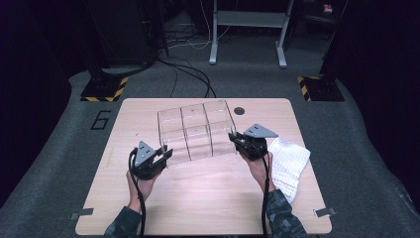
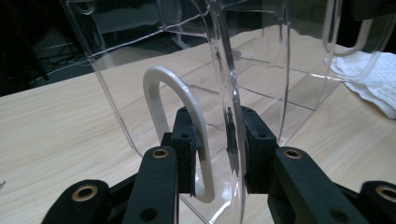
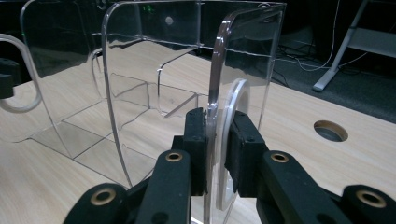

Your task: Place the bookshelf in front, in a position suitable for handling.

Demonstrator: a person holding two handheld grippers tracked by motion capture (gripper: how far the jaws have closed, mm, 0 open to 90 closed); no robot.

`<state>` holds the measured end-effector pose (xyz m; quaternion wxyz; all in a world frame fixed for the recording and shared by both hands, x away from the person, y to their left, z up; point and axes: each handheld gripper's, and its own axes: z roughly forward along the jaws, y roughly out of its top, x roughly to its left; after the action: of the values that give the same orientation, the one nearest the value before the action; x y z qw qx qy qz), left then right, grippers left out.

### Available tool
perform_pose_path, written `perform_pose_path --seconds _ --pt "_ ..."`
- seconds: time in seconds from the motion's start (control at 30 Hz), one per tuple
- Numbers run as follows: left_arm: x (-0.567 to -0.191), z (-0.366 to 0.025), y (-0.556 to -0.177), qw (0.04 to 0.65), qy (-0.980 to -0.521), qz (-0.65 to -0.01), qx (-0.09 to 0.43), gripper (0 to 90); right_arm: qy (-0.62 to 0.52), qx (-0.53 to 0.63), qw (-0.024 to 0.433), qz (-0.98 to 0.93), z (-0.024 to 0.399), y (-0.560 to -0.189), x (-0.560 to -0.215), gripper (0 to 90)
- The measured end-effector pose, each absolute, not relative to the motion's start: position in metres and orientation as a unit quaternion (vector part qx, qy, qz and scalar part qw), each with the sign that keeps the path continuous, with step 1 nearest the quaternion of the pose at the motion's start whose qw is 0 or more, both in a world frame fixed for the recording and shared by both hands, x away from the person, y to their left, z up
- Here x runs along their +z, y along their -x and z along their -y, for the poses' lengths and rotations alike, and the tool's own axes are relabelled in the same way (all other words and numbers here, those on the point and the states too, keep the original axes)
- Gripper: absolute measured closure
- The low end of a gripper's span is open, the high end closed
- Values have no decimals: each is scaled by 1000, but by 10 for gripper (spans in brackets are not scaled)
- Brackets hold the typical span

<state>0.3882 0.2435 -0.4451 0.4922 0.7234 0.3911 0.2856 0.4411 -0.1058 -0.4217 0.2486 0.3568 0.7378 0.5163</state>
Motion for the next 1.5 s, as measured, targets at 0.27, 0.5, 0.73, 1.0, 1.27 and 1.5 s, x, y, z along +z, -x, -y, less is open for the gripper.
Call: perform_pose_path --seconds 0.27,0.5,0.73,1.0,1.27,1.5 --pt "-447 -240 -400 487 -729 -386 287 730 -371 522 240 -729 110 -435 -429 771" --pt "-449 -238 -409 482 -735 -382 285 736 -371 522 250 -727 112 -431 -435 764" --pt "-453 -234 -422 473 -744 -373 288 738 -371 515 272 -723 114 -432 -443 760" --pt "-457 -229 -438 477 -744 -380 273 739 -377 508 273 -725 117 -449 -453 760" --pt "-466 -222 -446 470 -749 -383 265 738 -385 502 276 -724 123 -455 -464 759" --pt "-474 -221 -444 463 -757 -382 257 739 -387 497 279 -724 125 -453 -471 762"
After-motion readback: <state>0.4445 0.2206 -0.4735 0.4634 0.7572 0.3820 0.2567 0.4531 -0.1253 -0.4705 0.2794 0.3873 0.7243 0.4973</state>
